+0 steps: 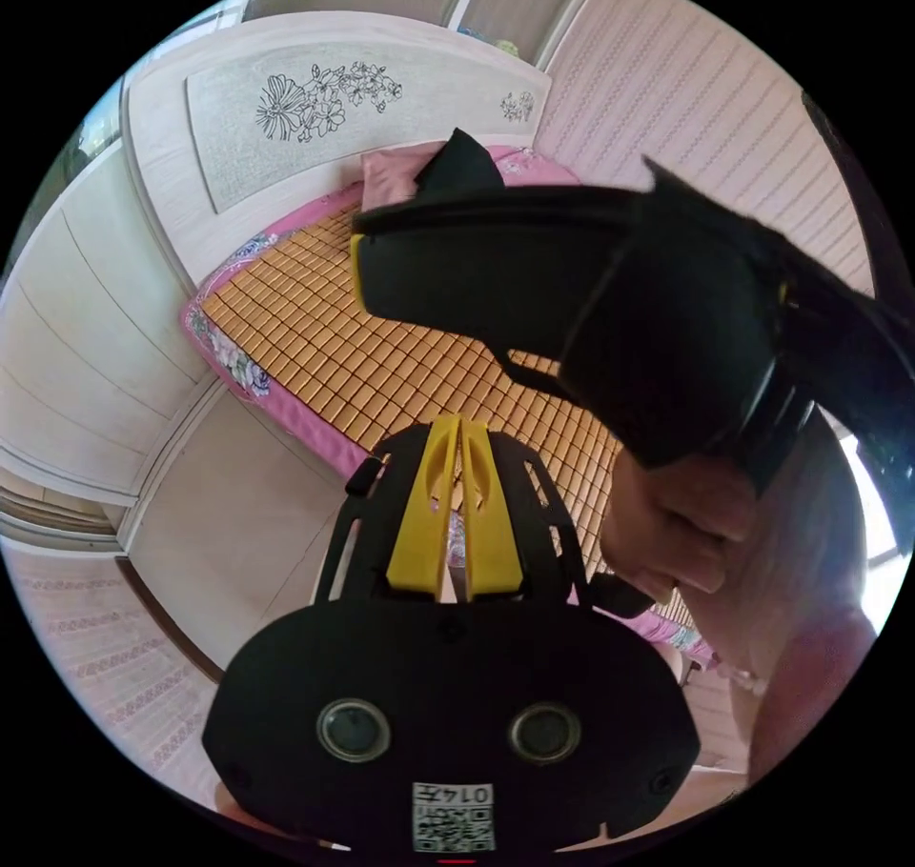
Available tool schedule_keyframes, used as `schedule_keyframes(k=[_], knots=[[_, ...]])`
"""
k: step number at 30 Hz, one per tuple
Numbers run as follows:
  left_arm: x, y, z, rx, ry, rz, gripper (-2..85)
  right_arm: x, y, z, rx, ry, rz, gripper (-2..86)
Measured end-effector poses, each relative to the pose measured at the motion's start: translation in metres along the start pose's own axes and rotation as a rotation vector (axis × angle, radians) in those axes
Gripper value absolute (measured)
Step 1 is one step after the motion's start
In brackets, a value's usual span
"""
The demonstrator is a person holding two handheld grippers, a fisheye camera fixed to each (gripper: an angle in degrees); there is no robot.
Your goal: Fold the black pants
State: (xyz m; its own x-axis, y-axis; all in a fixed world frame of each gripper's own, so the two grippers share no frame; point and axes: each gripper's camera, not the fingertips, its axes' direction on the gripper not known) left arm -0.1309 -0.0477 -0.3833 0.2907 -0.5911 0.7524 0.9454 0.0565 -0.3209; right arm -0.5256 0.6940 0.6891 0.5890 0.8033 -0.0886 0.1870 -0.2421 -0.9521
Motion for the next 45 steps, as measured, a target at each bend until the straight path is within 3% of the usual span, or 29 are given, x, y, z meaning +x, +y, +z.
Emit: schedule_keyframes(k=[3,6,8,16,19,28,37,45], knots=[[-0.011,-0.006,0.010,-0.021,-0.034,0.009,-0.8,-0.002,-0.010,0.008,0.003,0.112,-0.034,0.1],[-0.014,-0.011,0.005,0.085,-0.247,0.007,-0.8,0.005,-0.018,0.011,-0.031,0.314,-0.027,-0.1],[-0.021,-0.020,0.009,0.053,-0.259,-0.034,-0.8,0.016,-0.016,0.006,-0.033,0.374,-0.021,-0.2],[-0.020,-0.025,-0.011,0.143,-0.427,-0.092,-0.8,0.069,0.047,-0.025,-0.048,0.256,0.082,-0.2],[-0.016,-0.016,-0.026,0.207,-0.395,-0.065,-0.8,0.071,0.074,-0.038,-0.046,0.275,0.097,-0.2],[-0.035,-0.005,-0.062,0.166,-0.322,-0.163,-0.8,0.061,0.125,-0.070,-0.023,0.330,0.108,-0.1],[-0.065,0.019,-0.055,0.165,-0.269,-0.132,-0.8,0.047,0.145,-0.081,0.038,0.388,0.029,1.5],[-0.083,0.031,0.000,0.296,-0.323,0.157,-0.7,0.059,0.123,-0.061,0.058,0.397,-0.088,8.0]])
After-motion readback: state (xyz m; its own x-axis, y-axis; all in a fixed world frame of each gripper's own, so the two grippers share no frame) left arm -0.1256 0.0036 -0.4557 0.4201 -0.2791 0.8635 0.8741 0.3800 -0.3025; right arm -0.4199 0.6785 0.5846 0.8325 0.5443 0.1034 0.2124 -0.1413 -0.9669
